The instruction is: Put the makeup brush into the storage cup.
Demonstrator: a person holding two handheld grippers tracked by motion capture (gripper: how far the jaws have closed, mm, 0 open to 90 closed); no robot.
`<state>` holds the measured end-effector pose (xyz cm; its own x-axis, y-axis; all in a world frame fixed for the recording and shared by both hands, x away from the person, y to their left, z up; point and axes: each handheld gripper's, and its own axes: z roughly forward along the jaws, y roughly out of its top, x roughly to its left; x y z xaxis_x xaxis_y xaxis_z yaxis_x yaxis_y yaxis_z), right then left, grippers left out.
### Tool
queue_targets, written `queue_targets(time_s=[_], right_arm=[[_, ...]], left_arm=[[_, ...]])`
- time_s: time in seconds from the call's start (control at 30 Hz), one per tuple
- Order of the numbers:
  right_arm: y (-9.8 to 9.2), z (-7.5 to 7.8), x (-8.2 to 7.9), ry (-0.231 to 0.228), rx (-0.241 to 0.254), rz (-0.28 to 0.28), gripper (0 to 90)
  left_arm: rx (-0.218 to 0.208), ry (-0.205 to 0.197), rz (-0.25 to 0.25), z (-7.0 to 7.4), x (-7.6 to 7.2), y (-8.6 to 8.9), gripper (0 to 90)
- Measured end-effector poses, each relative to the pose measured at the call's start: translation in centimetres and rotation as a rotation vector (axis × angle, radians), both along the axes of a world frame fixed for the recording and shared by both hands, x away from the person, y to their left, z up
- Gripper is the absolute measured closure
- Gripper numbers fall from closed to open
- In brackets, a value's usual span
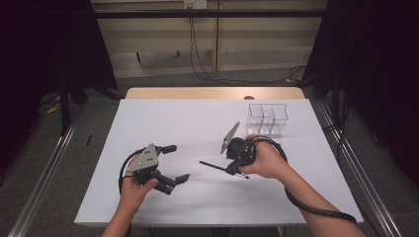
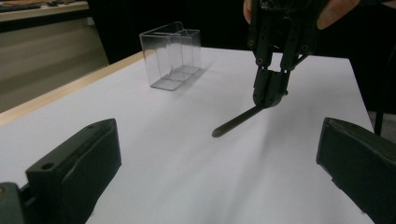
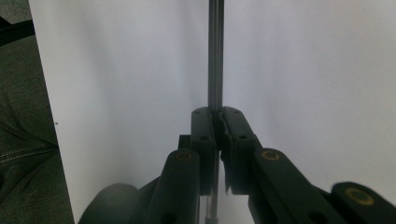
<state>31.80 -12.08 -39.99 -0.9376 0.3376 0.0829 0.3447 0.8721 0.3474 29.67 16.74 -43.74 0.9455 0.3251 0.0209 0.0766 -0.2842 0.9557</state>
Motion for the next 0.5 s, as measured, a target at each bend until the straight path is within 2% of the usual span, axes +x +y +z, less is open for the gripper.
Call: queue_targets(time_s=[0.13,0.23,0.43,0.5], right_arm=[[0.0,-0.1,0.1,0.003,-0.001,0.003,84.3],[0.2,0.0,0.0,0.003,0.005,0.005,84.3],[0.5,0.1,-0.2,0.01,-0.005,0.008,84.3],[0.5,0.1,-0.1,0.001,0.006,0.019,84.3]], left_arm=[[0.036,0.016,-0.023,0.2,0.2,-1.1,0.0],[0.056,0.012,-0.046,0.6,0.4,-1.7,0.0],[0.072,0.017,-0.066,1.3,0.7,-2.6,0.0],[0.081,0.018,-0.072,1.6,0.8,-2.9,0.0]])
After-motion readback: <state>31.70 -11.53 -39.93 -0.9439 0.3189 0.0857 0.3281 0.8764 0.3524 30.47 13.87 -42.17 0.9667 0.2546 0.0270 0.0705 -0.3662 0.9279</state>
